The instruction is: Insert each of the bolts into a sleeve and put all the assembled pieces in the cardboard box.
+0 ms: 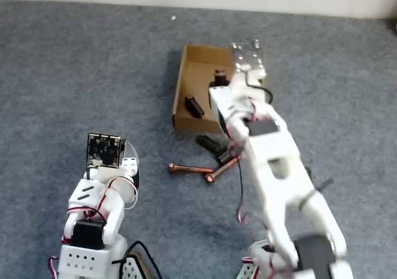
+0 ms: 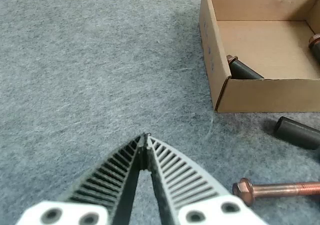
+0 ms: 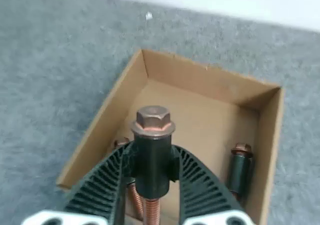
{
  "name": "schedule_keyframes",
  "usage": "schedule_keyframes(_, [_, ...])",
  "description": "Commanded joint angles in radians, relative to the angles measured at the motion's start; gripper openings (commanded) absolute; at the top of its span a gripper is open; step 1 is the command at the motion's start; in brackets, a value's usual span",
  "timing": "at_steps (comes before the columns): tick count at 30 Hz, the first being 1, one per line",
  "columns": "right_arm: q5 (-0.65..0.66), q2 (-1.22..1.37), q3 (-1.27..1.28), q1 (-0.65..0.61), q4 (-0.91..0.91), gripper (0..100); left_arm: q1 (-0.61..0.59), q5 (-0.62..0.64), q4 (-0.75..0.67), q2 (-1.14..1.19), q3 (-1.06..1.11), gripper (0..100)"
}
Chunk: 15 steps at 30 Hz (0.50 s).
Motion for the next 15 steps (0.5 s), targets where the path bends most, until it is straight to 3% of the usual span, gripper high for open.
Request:
schedule_keyframes(1, [0.006, 0.137, -0.180, 0.042, -0.045, 0.5, -0.013, -0.011, 0.002, -0.004, 0.019, 1])
schedule_keyframes(7, [0.009, 0.338, -0.323, 0.093, -0.018, 2.6, -0.013, -0.012, 0.002, -0.004, 0.019, 1])
schedule_keyframes(12, [0.005, 0.343, -0.412, 0.088, 0.214, 12.8, -0.013, -0.012, 0.002, -0.004, 0.019, 1])
schedule_keyframes(15, [0.008, 0.305, -0.463, 0.088, 0.341, 13.5, -0.013, -0.012, 0.002, -0.004, 0.019, 1])
